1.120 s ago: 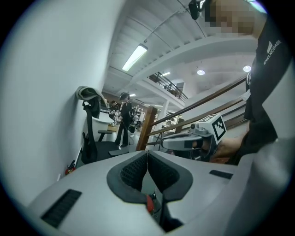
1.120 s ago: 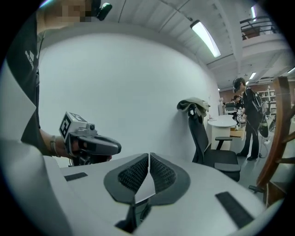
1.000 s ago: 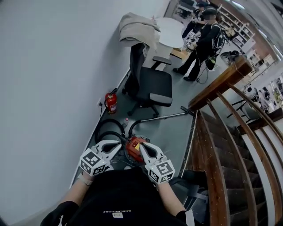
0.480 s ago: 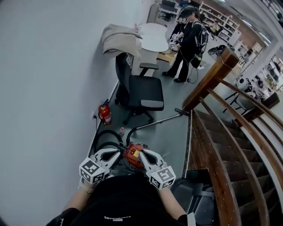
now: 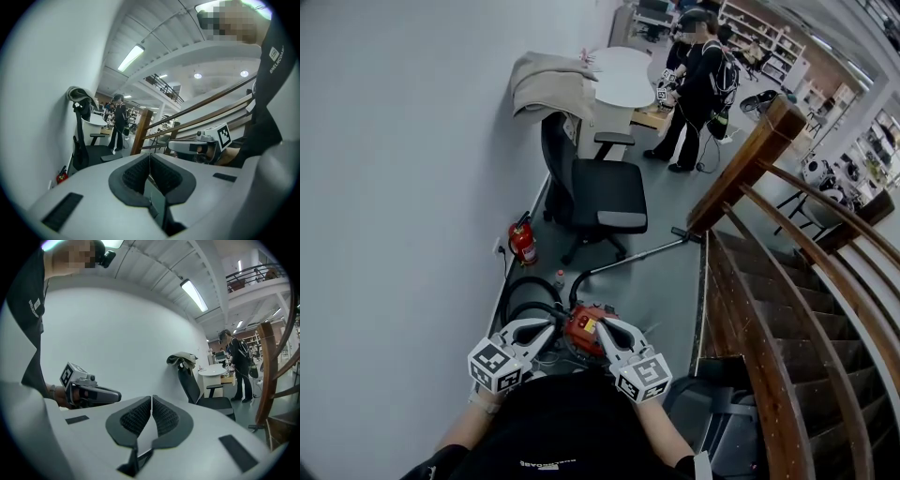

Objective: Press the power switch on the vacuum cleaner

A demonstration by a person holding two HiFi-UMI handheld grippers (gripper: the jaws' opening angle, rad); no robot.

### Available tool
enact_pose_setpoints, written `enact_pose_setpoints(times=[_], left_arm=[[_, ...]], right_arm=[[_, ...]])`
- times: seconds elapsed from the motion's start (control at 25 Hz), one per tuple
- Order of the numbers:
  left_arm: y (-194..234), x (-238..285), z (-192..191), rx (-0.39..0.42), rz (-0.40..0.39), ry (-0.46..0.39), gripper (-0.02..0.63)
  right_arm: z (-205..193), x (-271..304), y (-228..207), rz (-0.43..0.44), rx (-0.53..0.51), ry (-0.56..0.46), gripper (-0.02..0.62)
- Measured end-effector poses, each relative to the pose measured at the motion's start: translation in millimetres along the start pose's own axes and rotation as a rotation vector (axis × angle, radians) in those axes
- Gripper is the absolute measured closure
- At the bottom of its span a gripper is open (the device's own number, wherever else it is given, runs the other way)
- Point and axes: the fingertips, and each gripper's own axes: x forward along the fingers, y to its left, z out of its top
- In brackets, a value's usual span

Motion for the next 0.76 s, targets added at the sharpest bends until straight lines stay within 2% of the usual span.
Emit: enact_pose_setpoints(times=[0.76], left_arm=[[4,8,5,-0.001,-0.008,0.012,0.591]], right_arm=[[-2,-2,-13,-0.019,0.048,-0.006,0.568]])
